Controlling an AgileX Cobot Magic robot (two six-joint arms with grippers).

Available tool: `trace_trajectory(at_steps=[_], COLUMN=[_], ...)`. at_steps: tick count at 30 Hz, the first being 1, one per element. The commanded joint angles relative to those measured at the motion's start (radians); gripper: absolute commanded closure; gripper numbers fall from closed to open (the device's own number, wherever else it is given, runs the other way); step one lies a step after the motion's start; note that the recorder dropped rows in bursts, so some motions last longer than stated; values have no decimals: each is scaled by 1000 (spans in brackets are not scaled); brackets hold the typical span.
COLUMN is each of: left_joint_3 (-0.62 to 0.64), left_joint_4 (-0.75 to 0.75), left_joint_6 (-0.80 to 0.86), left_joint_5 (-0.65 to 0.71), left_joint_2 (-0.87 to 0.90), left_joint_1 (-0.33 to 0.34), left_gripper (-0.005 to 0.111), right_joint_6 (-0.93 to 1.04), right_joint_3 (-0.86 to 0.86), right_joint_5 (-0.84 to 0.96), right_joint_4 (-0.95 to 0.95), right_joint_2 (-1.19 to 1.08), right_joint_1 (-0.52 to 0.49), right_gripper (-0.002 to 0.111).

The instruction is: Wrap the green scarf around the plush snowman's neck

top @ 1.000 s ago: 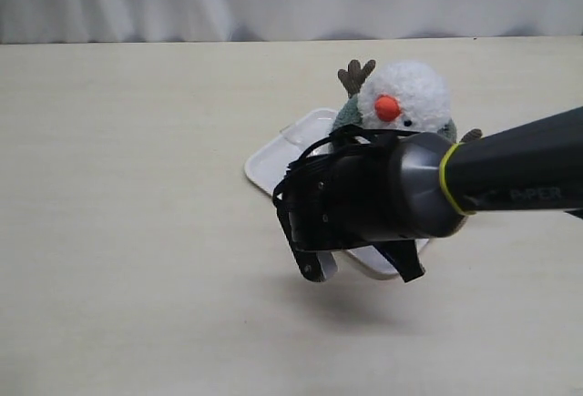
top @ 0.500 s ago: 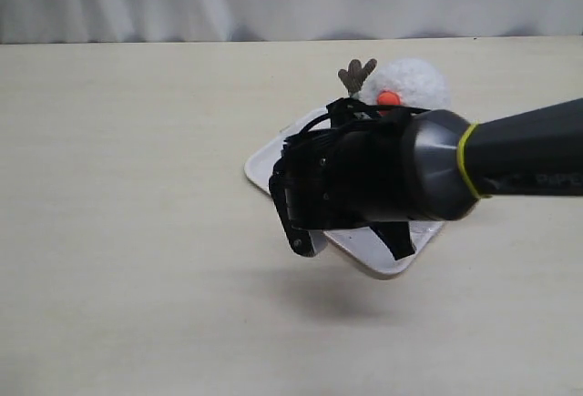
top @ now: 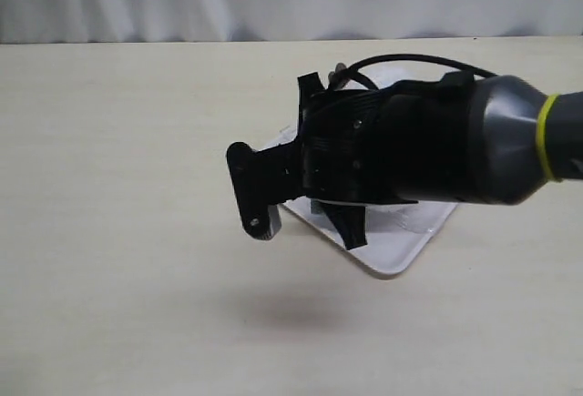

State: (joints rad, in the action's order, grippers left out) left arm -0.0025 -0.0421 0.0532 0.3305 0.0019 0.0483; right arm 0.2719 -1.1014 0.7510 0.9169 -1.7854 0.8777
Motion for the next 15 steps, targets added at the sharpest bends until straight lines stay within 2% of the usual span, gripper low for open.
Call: trace_trajectory(at_steps=[1, 6, 12, 15], left_joint_3=[3, 3, 3, 3], left_joint_4=[1, 1, 1, 1], left_joint_6=[-2, -2, -2, -2], left_joint_5=[-8, -8, -8, -8], left_joint_2=[-2, -2, -2, -2], left_joint_1=[4, 4, 4, 4], left_gripper=[107, 107, 107, 107], right_joint_6=[-18, -82, -106, -122], right_joint_3=[-4, -4, -4, -4], right_joint_5=[-136, -126, -127, -117], right_joint_4=[-11, -11, -11, -11], right_joint_2=[-30, -73, -73, -73], right_joint_1=[-32, -75, -73, -73], right_gripper=[104, 104, 103, 93])
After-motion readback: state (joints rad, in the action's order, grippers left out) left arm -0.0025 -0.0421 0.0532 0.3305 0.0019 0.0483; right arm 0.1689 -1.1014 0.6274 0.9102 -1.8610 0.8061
